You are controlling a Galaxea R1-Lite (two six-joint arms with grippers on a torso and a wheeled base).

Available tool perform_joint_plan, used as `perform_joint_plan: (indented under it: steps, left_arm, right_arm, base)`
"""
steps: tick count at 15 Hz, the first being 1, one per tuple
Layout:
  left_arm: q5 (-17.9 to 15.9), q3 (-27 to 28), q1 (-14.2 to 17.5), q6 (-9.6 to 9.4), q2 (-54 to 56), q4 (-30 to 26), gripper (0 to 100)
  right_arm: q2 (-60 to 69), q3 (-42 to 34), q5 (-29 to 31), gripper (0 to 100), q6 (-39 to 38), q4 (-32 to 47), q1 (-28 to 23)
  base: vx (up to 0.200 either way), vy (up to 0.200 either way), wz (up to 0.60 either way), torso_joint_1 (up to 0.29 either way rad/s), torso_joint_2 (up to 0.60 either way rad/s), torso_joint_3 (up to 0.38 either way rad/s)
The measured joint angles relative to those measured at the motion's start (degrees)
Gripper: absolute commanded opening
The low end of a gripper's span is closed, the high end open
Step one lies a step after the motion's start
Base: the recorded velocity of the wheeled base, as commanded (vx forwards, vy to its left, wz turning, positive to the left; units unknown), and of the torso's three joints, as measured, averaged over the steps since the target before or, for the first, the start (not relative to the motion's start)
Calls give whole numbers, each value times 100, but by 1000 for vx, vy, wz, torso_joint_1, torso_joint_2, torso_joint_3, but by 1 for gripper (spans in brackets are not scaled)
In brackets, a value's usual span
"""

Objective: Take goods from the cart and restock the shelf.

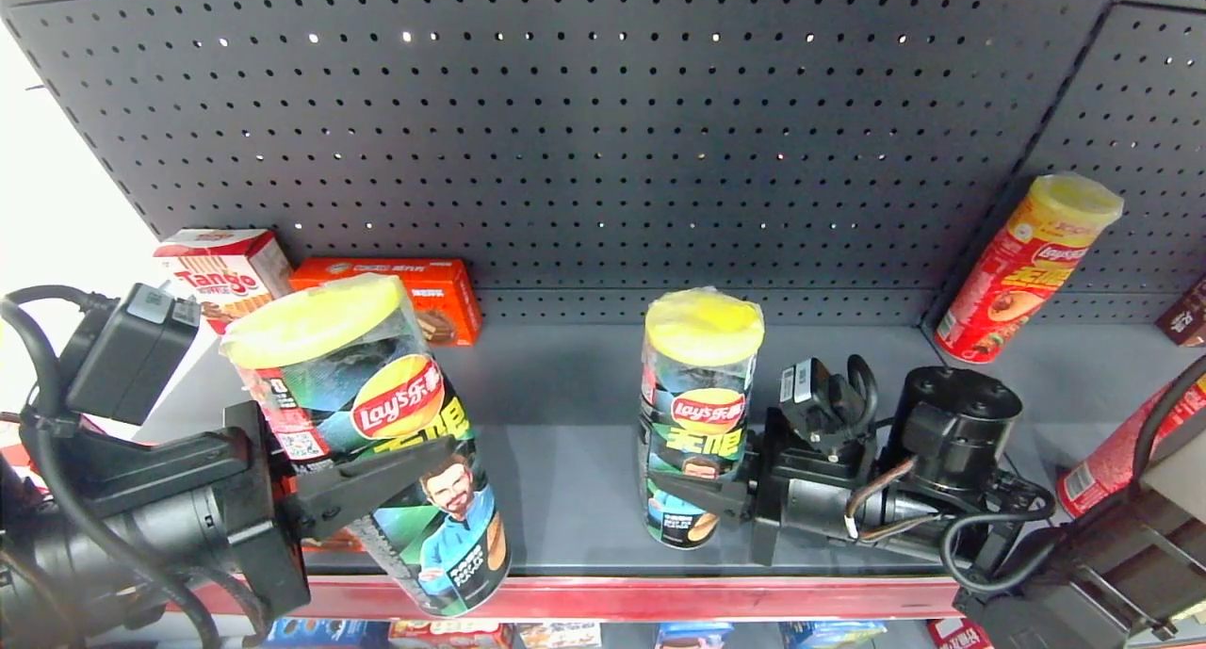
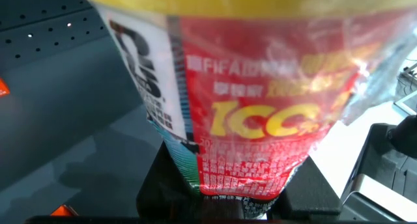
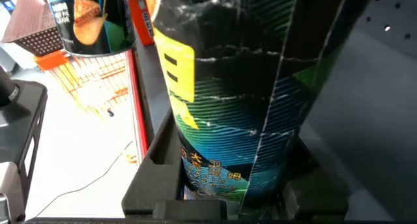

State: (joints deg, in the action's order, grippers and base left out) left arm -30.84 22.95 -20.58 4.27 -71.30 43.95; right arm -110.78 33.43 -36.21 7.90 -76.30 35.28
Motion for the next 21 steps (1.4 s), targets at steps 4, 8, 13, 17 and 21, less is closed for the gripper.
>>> perform_joint_plan:
  steps: [4, 8, 13, 17, 21]
  left_arm:
    - [0, -5, 0, 2, 5, -2, 0]
    - [0, -16, 0, -4, 9, 0, 0]
    - [0, -9, 0, -6, 17, 0, 0]
    - [0, -72, 0, -6, 24, -2, 0]
    - [-2, -90, 0, -20, 50, 0, 0]
  right_arm:
    - [-96, -41, 52, 100, 1, -52, 7]
    - [-50, -177, 68, 100, 72, -74, -17]
    - [566, -769, 88, 100, 80, -39, -251]
    - [1274, -1254, 137, 100, 80, 24, -457]
    - [2481, -1580, 778, 100, 72, 706, -477]
  base:
    - [0, 0, 0, 0, 0, 0]
    - [0, 0, 0, 0, 0, 0]
    - [0, 0, 0, 0, 0, 0]
    - [0, 0, 0, 0, 0, 0]
    - [0, 0, 0, 0, 0, 0]
